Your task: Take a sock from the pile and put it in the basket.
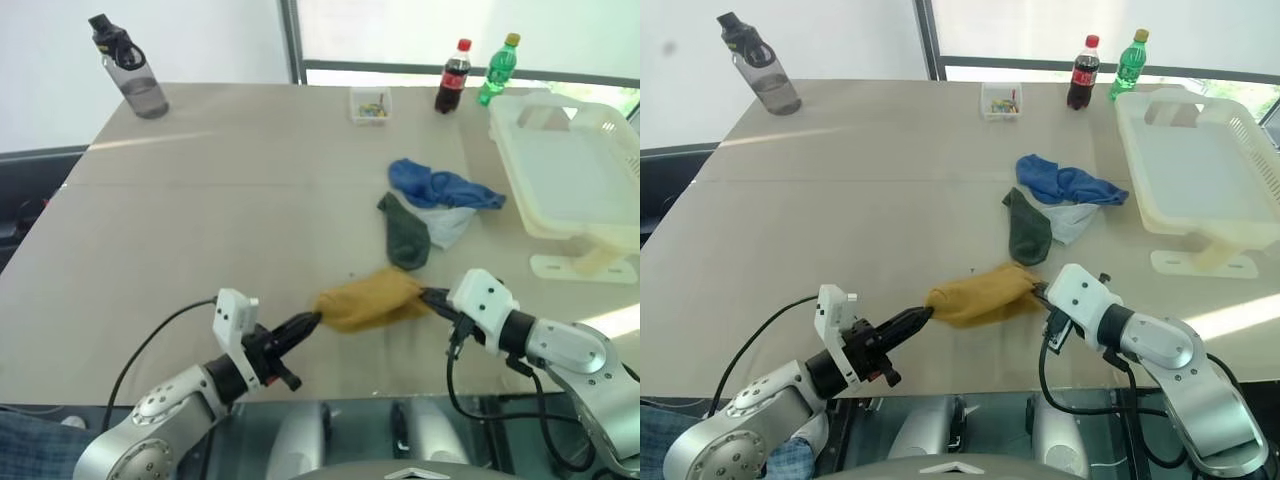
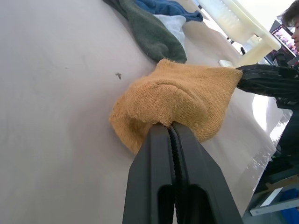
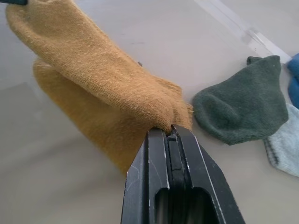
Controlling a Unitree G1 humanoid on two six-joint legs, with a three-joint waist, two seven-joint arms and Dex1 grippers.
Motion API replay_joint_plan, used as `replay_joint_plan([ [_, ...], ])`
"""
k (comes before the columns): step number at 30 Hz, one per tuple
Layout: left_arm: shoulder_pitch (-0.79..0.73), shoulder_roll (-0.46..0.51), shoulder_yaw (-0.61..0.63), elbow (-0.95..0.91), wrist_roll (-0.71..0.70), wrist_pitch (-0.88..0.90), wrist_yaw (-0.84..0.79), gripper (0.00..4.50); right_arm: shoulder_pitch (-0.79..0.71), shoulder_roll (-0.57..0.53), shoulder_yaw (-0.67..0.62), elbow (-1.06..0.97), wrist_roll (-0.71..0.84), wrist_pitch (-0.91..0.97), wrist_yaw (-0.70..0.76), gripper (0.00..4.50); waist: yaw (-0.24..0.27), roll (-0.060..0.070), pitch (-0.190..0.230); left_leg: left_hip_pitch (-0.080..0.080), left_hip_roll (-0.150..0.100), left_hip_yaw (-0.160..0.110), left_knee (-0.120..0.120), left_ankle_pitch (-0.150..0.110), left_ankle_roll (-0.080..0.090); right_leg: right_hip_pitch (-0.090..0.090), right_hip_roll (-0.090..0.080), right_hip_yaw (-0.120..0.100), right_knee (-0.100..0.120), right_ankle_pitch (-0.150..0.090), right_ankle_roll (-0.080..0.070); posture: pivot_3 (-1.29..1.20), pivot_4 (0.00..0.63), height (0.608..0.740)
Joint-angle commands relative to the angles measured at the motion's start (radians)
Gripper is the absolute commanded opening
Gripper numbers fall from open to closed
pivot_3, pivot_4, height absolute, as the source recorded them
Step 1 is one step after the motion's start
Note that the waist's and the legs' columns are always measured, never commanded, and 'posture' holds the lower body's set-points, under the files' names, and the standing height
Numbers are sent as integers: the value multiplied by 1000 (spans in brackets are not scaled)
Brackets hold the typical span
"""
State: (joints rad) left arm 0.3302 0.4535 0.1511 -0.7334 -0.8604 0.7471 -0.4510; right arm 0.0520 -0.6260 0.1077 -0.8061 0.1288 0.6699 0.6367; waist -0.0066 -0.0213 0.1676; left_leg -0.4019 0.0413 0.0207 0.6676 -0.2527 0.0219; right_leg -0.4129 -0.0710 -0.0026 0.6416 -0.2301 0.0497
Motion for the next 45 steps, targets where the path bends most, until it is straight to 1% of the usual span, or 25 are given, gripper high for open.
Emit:
replay_joint_plan([
  [1, -19, 5, -30, 3, 24, -30, -14, 56, 2, -12, -24, -35, -5, -12, -21, 0, 1, 0, 0, 0, 0, 0, 0, 0, 0, 0, 0, 0, 0, 0, 0, 0, 150, 740],
  [10, -114, -12, -78, 36, 29, 1, 38, 56, 19, -24, -22, -46, -15, -8, -49, 0, 1, -1, 0, 0, 0, 0, 0, 0, 0, 0, 0, 0, 0, 0, 1, 0, 150, 740],
  [14, -134, -6, -88, 30, 23, 21, 54, 56, 39, -38, -19, -47, -12, -7, -44, 0, 2, -1, 1, 0, 0, 0, 0, 0, 0, 0, 0, 0, 0, 0, 0, 0, 150, 740],
  [23, -132, 2, -73, -8, -12, 51, 80, 56, 51, -46, -8, -36, -1, -19, -34, 0, 1, -1, 1, 0, 0, 0, 0, 0, 0, 0, 0, 0, 0, -1, 1, 0, 150, 740],
  [35, -105, 33, -69, -15, -21, 41, 76, 56, 39, -40, 8, -18, 11, -25, -26, 0, 1, -1, 1, 0, 0, 0, 0, 0, 0, 0, 0, 0, 0, -1, 1, 0, 150, 740],
  [38, -97, 37, -72, -13, -17, 35, 73, 0, 38, -36, 9, -13, 16, -30, -25, 832, 1, -1, 1, 0, 0, 0, 0, 0, 0, 0, 0, 0, 0, -1, 1, 0, 150, 740],
  [40, -89, 36, -75, -11, -12, 30, 72, 0, 40, -28, 5, -11, 19, -32, -34, 1897, 1, -2, 1, 0, 0, -1, 0, 0, 0, 0, 0, 0, 0, -1, 1, 0, 150, 740],
  [41, -86, 36, -77, -10, -9, 27, 71, 0, 42, -22, 1, -10, 23, -28, -38, 2506, 1, -2, 1, 0, 0, -1, 0, 0, 0, 0, 0, 0, 0, -1, 1, 0, 150, 740],
  [43, -80, 37, -81, -6, -1, 20, 66, 0, 47, -26, -13, -11, 42, -18, -27, 2506, 1, -2, 1, 0, 0, -1, 0, 0, 0, 0, 0, 0, 0, -1, 1, 0, 150, 740],
  [45, -76, 40, -82, 0, 6, 13, 59, 0, 60, -43, -53, -14, 85, -9, 7, 2506, 1, -2, 1, 0, 0, -1, 0, 0, 0, 0, 0, 0, 0, -1, 1, 0, 150, 740],
])
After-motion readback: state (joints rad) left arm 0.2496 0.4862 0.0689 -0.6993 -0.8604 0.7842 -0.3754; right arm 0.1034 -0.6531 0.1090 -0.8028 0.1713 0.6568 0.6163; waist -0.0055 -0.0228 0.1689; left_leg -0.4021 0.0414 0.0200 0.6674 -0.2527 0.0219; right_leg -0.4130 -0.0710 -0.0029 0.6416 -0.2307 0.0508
